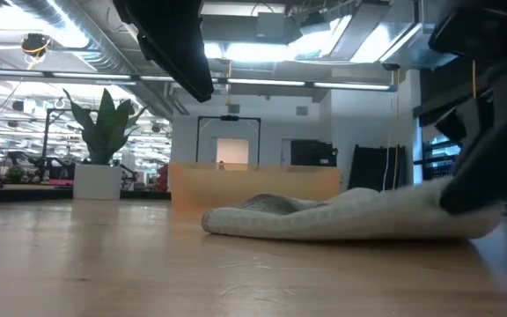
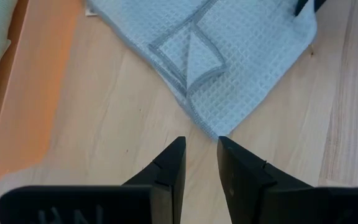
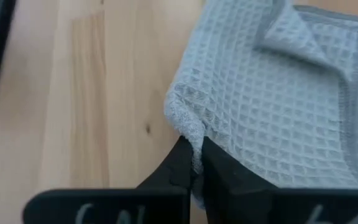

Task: Roll microfiber towels into tight, uniform cylinder then place into a basket
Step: Roll the gray microfiber towel

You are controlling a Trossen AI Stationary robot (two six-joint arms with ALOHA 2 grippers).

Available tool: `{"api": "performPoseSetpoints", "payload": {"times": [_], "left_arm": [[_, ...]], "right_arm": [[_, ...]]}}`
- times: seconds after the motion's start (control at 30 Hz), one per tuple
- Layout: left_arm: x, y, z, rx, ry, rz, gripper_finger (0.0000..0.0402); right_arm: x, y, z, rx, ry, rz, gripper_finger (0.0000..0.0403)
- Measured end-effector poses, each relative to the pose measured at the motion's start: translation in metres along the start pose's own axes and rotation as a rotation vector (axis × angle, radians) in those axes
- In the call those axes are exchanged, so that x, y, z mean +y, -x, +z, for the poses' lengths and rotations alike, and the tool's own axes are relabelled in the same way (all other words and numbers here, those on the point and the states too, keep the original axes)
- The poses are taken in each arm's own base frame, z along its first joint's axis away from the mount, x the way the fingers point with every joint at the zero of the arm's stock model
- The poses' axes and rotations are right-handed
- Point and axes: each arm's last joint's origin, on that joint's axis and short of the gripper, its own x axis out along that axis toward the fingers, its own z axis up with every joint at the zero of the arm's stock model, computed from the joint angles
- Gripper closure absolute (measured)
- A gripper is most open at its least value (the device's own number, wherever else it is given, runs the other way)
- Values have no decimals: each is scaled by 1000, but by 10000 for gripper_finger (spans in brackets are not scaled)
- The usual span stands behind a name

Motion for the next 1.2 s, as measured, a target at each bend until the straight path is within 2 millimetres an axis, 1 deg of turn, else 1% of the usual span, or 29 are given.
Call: {"api": "performPoseSetpoints", "payload": {"times": [0.23,0.37,0.53,0.7,1.03,1.2], "left_arm": [[0,0,0,0,0,0,319],[-1,-2,-1,3,-6,2,319],[-3,-9,-3,21,-24,13,319],[-4,-11,-3,21,-43,13,319],[-5,-14,-3,18,-45,12,319],[-5,-15,-3,20,-44,15,319]], "right_arm": [[-5,14,11,-90,-171,-72,387],[-13,26,16,-136,-241,-157,387],[-27,36,16,-121,-341,-259,387],[-42,34,15,-73,-419,-346,387],[-62,30,21,-76,-424,-470,386],[-67,33,19,-73,-445,-522,385]]}}
